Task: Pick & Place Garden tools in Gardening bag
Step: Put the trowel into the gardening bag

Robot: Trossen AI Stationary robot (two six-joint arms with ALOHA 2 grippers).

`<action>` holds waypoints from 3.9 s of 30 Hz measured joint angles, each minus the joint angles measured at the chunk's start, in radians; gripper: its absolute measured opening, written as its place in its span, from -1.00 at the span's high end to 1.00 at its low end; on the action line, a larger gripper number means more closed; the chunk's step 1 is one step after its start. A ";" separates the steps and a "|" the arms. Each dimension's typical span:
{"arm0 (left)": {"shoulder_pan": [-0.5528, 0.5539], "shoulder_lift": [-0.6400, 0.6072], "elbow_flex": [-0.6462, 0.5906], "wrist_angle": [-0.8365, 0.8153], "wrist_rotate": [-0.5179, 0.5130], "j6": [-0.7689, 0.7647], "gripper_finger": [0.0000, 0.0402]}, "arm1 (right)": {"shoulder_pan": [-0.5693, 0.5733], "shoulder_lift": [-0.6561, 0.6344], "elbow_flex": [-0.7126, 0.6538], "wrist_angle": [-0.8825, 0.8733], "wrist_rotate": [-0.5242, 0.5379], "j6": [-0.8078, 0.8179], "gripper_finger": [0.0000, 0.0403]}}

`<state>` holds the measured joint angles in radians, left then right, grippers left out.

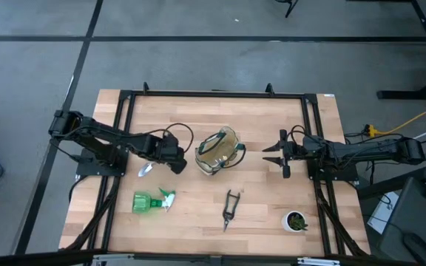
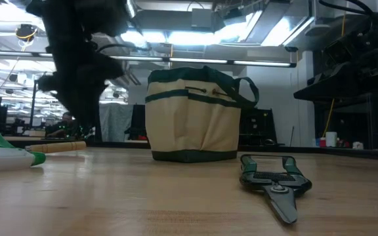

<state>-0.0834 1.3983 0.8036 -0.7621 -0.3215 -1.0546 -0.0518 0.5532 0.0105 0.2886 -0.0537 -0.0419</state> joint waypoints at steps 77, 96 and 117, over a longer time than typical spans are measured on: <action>-0.001 0.003 -0.220 0.085 0.058 -0.162 0.66 | 0.000 0.000 0.000 0.000 0.000 0.000 0.29; 0.002 0.003 -0.177 0.363 -0.246 0.068 0.66 | 0.000 0.000 0.000 0.000 0.000 0.000 0.29; 0.104 0.001 -0.175 0.765 -0.318 0.418 0.66 | 0.000 0.000 0.000 0.000 0.000 0.000 0.29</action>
<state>0.0209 1.3994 0.6281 0.0030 -0.6398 -0.6370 -0.0519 0.5529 0.0101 0.2882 -0.0540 -0.0418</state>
